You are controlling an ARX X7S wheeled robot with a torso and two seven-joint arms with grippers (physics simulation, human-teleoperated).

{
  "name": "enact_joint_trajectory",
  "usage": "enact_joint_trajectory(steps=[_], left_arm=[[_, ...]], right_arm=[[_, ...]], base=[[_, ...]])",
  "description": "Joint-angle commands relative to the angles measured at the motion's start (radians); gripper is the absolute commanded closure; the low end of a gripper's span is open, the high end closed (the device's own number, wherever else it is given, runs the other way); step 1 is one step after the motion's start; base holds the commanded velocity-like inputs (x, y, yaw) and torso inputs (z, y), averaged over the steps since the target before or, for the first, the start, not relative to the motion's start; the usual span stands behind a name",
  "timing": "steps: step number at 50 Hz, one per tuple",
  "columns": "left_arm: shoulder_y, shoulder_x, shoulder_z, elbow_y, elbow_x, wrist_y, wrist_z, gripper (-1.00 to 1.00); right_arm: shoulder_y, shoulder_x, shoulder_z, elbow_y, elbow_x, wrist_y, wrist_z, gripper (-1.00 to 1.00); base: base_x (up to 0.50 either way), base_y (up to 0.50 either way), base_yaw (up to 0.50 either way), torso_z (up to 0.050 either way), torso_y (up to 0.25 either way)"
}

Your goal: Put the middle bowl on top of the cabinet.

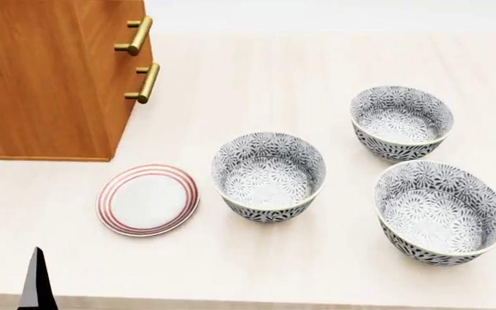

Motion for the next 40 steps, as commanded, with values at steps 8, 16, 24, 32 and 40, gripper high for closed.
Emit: enact_joint_trajectory(steps=[8, 16, 24, 32, 40], left_arm=[[0.007, -0.015, 0.006, 0.023, -0.022, -0.007, -0.018, -1.00], [0.005, -0.019, 0.013, 0.015, -0.022, -0.001, -0.022, -1.00], [0.004, -0.024, 0.021, 0.013, -0.023, 0.002, -0.026, -1.00], [0.005, -0.030, 0.022, 0.018, -0.029, -0.001, -0.033, -1.00], [0.004, -0.035, 0.028, 0.014, -0.031, 0.001, -0.037, -1.00]], right_arm=[[-0.015, 0.004, 0.005, -0.011, -0.013, 0.002, 0.036, -1.00], [-0.027, -0.009, 0.016, -0.017, -0.031, -0.017, 0.052, -1.00], [-0.026, -0.009, 0.019, -0.019, -0.043, 0.003, 0.070, -1.00], [-0.038, -0.017, 0.028, -0.031, -0.049, 0.002, 0.074, -1.00], [-0.033, -0.022, 0.032, -0.026, -0.030, -0.007, 0.070, -1.00]], base=[[0.02, 0.00, 0.00, 0.000, 0.000], [0.48, 0.00, 0.00, 0.000, 0.000], [0.26, 0.00, 0.00, 0.000, 0.000], [0.01, 0.02, 0.00, 0.000, 0.000], [0.39, 0.18, 0.00, 0.000, 0.000]])
